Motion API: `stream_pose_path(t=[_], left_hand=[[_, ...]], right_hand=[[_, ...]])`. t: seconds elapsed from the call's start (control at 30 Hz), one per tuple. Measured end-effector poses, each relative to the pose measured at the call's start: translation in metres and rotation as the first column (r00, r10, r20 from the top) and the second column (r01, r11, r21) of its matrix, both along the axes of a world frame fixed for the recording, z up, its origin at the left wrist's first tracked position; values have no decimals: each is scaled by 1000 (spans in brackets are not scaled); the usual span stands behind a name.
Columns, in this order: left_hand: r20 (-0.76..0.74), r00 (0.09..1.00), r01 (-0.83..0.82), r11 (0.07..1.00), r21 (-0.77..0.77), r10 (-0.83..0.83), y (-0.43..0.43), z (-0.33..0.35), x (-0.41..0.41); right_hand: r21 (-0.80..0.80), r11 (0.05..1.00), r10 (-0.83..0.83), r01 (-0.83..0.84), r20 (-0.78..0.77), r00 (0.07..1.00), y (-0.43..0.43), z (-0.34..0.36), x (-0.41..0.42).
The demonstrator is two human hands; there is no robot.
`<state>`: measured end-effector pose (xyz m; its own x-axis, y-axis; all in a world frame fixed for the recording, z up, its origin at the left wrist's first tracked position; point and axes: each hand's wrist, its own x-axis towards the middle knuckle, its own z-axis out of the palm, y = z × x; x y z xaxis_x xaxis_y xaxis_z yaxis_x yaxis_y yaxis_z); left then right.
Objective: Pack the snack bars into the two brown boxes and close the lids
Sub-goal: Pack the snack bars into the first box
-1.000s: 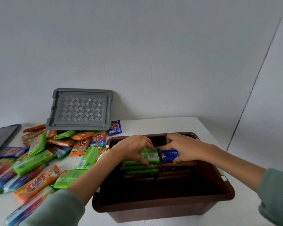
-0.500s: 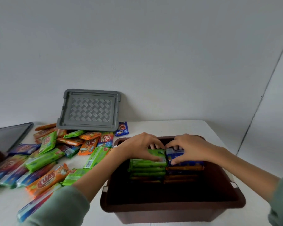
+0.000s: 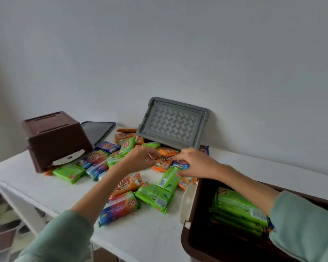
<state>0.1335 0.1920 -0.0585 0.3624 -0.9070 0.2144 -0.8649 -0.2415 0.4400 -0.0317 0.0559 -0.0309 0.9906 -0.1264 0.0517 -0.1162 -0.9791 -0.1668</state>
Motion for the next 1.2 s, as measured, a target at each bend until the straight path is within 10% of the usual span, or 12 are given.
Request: stream_pose_path(t=[0.37, 0.57, 0.9, 1.2], left_hand=[[-19, 957, -264, 898, 353, 288, 62, -74, 35], [179, 945, -323, 871, 371, 274, 59, -79, 27], [43, 966, -259, 962, 90, 256, 53, -74, 25], [-11, 962, -267, 937, -226, 272, 25, -4, 19]], right_hand=[[-102, 970, 129, -222, -557, 820, 57, -70, 87], [-141, 967, 117, -213, -495, 861, 66, -79, 84], [72, 993, 112, -90, -433, 895, 59, -68, 86], [345, 935, -77, 87, -43, 996, 30, 5, 52]])
